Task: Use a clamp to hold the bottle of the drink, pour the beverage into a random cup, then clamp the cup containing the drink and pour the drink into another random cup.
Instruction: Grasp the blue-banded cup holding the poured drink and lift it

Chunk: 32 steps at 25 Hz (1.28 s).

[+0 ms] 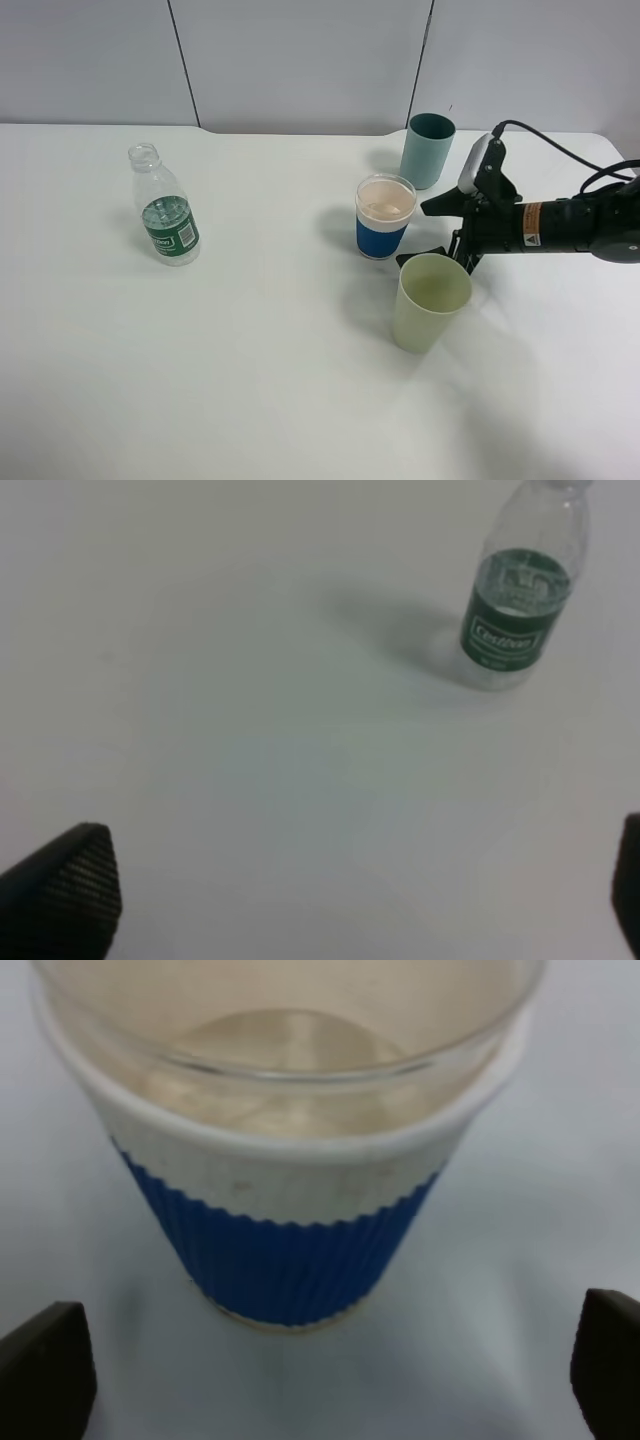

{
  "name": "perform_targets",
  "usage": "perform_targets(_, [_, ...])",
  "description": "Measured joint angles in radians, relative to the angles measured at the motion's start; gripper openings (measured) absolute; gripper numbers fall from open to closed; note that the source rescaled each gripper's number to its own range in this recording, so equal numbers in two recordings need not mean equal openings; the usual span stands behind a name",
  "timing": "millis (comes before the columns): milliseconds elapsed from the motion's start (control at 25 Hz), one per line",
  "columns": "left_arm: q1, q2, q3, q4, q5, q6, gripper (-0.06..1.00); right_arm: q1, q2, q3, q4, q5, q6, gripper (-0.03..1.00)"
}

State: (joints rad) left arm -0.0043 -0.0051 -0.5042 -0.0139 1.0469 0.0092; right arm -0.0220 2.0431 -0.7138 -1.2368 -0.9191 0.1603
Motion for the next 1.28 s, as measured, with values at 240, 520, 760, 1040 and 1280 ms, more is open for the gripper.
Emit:
perform_targets(240, [0.0,0.0,0.0,0.0,0.0,0.0,1.0,0.0,0.035,-0.064,-0.03,-0.031,0.018,0.94])
perform_targets(520, [0.0,0.0,0.0,0.0,0.0,0.0,1.0,0.0,0.037,-0.118,-0.095,-0.044,0.061,0.94])
perform_targets(760, [0.0,-0.001,0.0,0.0,0.0,0.0,1.0,0.029,0.097,-0.185,-0.154,-0.048,0.11,0.94])
perform_targets(1040, [0.0,-0.001,0.0,0.0,0.0,0.0,1.0,0.087,0.149,-0.262,-0.179,-0.07,0.171,0.94])
perform_targets(1280, [0.0,-0.001,0.0,0.0,0.0,0.0,1.0,0.104,0.163,-0.272,-0.18,-0.079,0.186,0.94])
